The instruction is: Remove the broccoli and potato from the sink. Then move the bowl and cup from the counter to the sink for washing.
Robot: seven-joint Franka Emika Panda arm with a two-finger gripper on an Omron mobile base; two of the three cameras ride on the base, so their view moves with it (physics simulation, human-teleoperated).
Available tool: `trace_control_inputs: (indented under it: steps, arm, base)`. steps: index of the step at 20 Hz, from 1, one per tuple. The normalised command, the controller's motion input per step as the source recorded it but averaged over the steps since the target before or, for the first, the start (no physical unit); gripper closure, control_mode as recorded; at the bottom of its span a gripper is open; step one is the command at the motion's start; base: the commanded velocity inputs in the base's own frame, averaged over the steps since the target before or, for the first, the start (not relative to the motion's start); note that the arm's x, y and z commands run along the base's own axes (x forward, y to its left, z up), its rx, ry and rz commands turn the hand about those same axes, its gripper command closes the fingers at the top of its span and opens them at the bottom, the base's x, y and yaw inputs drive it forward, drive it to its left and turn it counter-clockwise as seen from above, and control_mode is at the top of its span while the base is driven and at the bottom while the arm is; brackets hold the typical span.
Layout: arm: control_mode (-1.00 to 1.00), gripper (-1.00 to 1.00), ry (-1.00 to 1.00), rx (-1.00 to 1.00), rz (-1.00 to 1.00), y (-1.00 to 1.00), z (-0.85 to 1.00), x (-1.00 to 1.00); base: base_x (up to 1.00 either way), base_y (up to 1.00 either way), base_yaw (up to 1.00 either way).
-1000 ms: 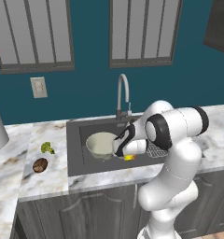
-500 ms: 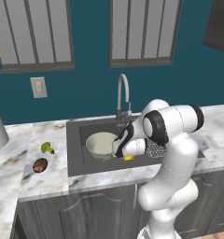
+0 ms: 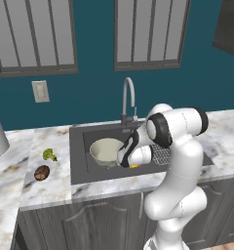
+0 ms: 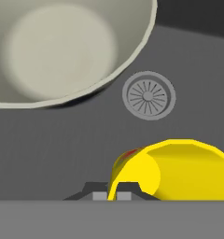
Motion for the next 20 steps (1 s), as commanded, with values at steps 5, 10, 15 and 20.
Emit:
trace_control_inputs:
  steps: [5, 10, 15, 20]
  arm:
    - [-1.00, 1.00, 0.00, 0.00, -0.03, 0.01, -0.15, 0.05]
    - [-1.00, 1.00, 0.00, 0.00, -0.02, 0.03, -0.21, 0.01]
    - [-1.00, 1.00, 0.00, 0.00, -0.01, 0.02, -0.16, 0.03]
    - [-1.00, 1.00, 0.00, 0.00, -0.02, 0.02, -0.12, 0.06]
  base:
    - [0.00, 0.00, 0.00]
    - [0.00, 0.00, 0.00]
    - [0.00, 0.00, 0.00]
    - [0.00, 0.00, 0.00]
